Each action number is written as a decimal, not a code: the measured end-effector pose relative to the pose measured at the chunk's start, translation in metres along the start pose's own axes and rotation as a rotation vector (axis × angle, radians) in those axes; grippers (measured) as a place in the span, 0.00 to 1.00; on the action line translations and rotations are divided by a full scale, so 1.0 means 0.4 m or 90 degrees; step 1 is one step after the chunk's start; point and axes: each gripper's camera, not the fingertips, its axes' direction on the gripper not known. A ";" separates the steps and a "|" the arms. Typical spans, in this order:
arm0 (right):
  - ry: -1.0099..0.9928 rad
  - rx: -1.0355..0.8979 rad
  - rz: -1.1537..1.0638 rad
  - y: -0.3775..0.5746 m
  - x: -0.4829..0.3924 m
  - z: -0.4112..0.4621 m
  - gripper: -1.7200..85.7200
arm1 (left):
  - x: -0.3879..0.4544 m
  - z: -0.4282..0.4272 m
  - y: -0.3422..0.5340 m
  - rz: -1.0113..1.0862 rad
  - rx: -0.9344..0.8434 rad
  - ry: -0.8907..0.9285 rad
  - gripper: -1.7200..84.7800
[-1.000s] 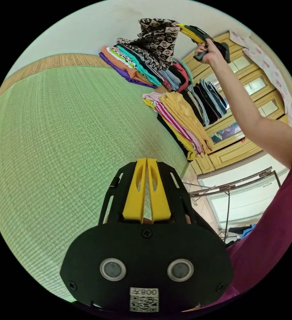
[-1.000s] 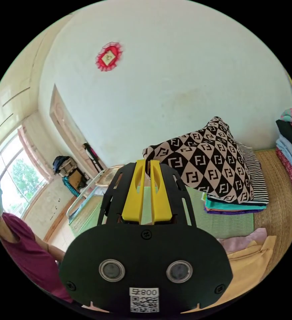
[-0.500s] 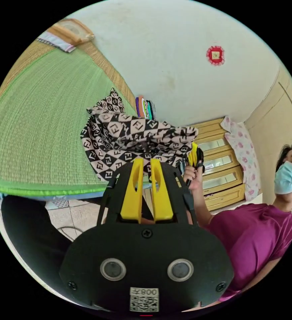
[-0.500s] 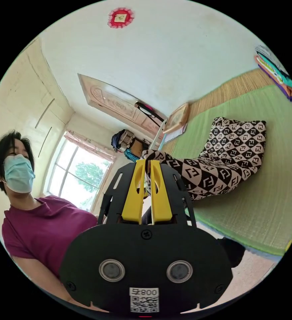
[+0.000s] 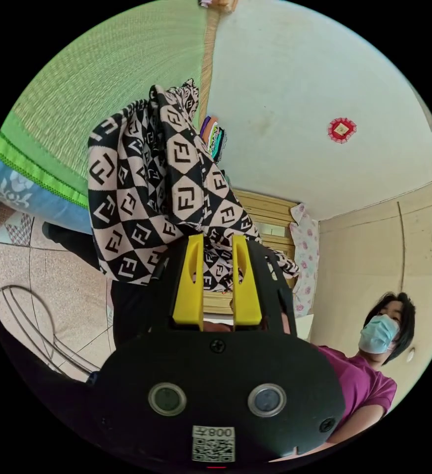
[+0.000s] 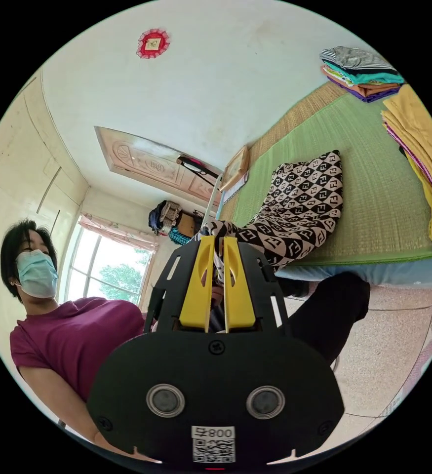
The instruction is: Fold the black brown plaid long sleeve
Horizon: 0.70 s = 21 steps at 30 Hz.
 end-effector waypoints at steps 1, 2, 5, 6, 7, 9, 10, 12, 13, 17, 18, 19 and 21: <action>0.004 0.009 0.015 0.010 0.000 -0.018 0.05 | -0.007 0.004 -0.006 -0.004 -0.006 -0.003 0.09; 0.006 0.017 0.030 0.020 0.001 -0.036 0.05 | -0.009 0.005 -0.008 -0.006 -0.008 -0.007 0.08; 0.005 0.040 0.069 0.043 -0.002 -0.077 0.04 | -0.007 0.003 -0.014 -0.004 -0.011 -0.008 0.05; 0.008 0.044 0.077 0.047 -0.005 -0.084 0.04 | -0.001 0.003 -0.016 0.004 -0.015 -0.008 0.05; 0.011 0.056 0.085 0.056 -0.016 -0.100 0.04 | 0.009 0.002 -0.018 0.013 -0.021 -0.016 0.04; 0.006 0.086 0.081 0.067 -0.045 -0.130 0.03 | 0.023 0.001 -0.023 0.026 -0.027 -0.026 0.04; -0.006 0.118 0.073 0.073 -0.072 -0.155 0.04 | 0.033 0.002 -0.027 0.035 -0.030 -0.029 0.04; -0.003 0.155 0.046 0.076 -0.130 -0.187 0.04 | 0.046 0.007 -0.034 0.048 -0.039 -0.036 0.03; 0.023 0.158 0.020 0.067 -0.186 -0.193 0.05 | 0.054 0.015 -0.039 0.057 -0.049 -0.041 0.03; 0.138 0.090 -0.102 -0.012 -0.431 -0.108 0.10 | 0.075 0.046 -0.047 0.079 -0.076 -0.063 0.03; 0.156 0.073 -0.120 -0.027 -0.464 -0.085 0.10 | 0.078 0.057 -0.047 0.082 -0.081 -0.062 0.03; 0.188 0.034 -0.158 -0.056 -0.527 -0.031 0.11 | 0.081 0.068 -0.048 0.084 -0.086 -0.063 0.03; 0.247 -0.034 -0.219 -0.097 -0.610 0.063 0.11 | 0.084 0.083 -0.049 0.086 -0.093 -0.069 0.03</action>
